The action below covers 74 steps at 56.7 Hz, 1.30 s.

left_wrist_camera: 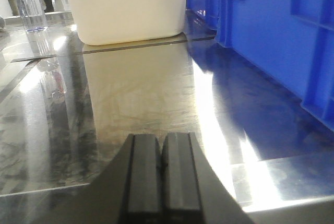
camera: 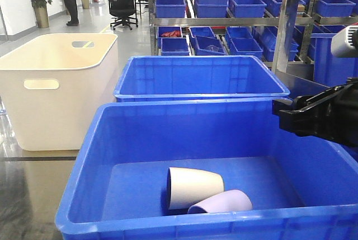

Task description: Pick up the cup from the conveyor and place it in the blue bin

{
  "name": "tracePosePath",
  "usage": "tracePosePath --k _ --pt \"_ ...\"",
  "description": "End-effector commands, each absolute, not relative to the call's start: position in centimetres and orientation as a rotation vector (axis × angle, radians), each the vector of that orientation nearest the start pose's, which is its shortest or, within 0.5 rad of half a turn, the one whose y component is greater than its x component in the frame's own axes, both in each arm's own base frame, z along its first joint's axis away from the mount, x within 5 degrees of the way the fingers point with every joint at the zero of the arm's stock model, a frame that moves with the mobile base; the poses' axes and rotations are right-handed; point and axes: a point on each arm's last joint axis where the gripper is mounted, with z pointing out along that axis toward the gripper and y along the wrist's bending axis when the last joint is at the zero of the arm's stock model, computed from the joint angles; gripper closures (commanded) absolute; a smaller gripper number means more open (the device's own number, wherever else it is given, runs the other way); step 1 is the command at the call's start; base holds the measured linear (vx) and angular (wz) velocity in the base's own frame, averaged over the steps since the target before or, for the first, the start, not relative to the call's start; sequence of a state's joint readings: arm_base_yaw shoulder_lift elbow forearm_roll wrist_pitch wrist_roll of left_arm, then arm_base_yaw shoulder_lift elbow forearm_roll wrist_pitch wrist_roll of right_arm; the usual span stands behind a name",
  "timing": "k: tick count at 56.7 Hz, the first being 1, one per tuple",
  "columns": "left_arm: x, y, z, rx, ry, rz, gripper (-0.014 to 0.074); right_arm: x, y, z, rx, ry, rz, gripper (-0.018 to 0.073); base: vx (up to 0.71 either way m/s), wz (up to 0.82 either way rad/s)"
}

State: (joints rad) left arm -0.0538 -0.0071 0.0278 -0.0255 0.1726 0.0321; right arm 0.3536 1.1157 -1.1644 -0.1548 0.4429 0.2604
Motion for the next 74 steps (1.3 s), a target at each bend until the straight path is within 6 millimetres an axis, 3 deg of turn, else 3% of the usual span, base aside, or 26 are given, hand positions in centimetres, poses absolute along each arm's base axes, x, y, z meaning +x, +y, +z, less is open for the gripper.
tracePosePath --k 1,19,29,36,47,58,64,72,74 --pt "5.6 -0.3 19.2 0.043 1.592 -0.045 0.0603 22.4 7.7 44.4 -0.178 1.742 0.279 0.0041 0.0 0.0" --pt "5.6 -0.3 19.2 0.043 1.592 -0.045 0.0603 21.9 7.4 44.9 -0.185 1.723 0.264 0.0041 0.0 0.0" --pt "5.6 -0.3 19.2 0.043 1.592 -0.045 0.0603 18.2 6.3 47.2 -0.14 1.621 0.344 0.0041 0.0 0.0" --pt "5.6 -0.3 19.2 0.043 1.592 -0.045 0.0603 15.4 5.3 47.2 -0.131 1.534 0.37 0.0044 0.0 0.0" --pt "5.6 -0.3 19.2 0.043 1.592 -0.045 0.0603 10.2 3.8 42.6 -0.068 1.395 0.508 0.0104 0.0 0.0" --pt "5.6 -0.3 19.2 0.043 1.592 -0.045 0.0603 5.7 2.1 36.5 -0.048 1.373 0.537 0.0248 0.0 0.0" --pt "5.6 -0.3 19.2 0.043 1.592 -0.045 0.0603 4.4 1.4 33.1 -0.05 1.39 0.468 0.0375 0.0 0.0" --pt "5.6 -0.3 19.2 0.042 1.592 -0.045 0.0603 4.4 0.8 28.6 -0.023 1.445 0.282 0.0574 0.0 0.0" --pt "5.6 -0.3 19.2 0.042 1.592 -0.045 0.0603 4.5 0.7 27.4 0.0 1.459 0.251 0.0575 0.0 0.0"
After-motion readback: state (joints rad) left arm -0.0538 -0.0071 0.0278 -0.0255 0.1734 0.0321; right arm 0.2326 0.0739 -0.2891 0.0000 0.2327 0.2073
